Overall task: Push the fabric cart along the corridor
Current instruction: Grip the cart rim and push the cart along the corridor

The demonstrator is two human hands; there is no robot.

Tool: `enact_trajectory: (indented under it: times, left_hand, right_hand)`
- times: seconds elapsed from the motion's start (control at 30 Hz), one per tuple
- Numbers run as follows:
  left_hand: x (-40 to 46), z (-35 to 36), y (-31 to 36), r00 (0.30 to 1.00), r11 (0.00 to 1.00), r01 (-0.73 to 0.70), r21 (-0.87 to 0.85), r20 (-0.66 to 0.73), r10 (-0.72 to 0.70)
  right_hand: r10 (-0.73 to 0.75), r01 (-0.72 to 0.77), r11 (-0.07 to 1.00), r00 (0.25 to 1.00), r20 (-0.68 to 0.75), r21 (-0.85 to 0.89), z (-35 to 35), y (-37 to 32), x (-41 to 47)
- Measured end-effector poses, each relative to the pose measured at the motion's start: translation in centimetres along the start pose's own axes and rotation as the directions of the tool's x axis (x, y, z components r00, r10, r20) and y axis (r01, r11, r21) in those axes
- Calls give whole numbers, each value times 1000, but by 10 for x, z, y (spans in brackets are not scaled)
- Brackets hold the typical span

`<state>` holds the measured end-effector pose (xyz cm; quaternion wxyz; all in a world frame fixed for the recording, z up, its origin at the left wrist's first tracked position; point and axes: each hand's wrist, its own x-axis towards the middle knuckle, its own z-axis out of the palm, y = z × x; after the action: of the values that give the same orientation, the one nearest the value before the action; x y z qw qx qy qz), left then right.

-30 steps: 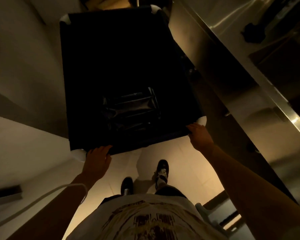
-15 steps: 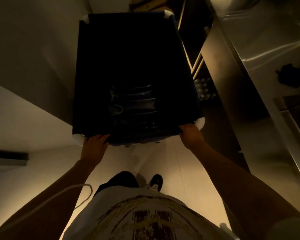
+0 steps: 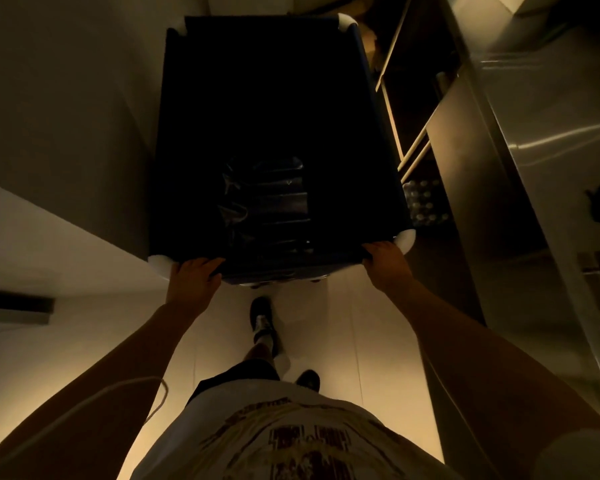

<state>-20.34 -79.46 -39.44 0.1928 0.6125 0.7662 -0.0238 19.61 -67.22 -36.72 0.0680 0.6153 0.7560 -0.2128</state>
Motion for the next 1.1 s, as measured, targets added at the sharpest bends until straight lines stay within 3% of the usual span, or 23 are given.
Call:
enact_trajectory:
  times: [0.4,0.73,1.1]
  left_hand:
    - [119,-39,-12,1000,1000,13,-25,6,-13]
    - [210,-73,-21,997,996,-3,-89,78,10]
    - [286,-102,-4,998,996,31,-87,62,-26]
  right_hand:
    - [12,-10,995,1000,-12,100,-39,-26,101]
    - [72,-70,994,997,-27,80,-60,-42,169]
    - [80,-80,996,997,10,45,-90,-38,241]
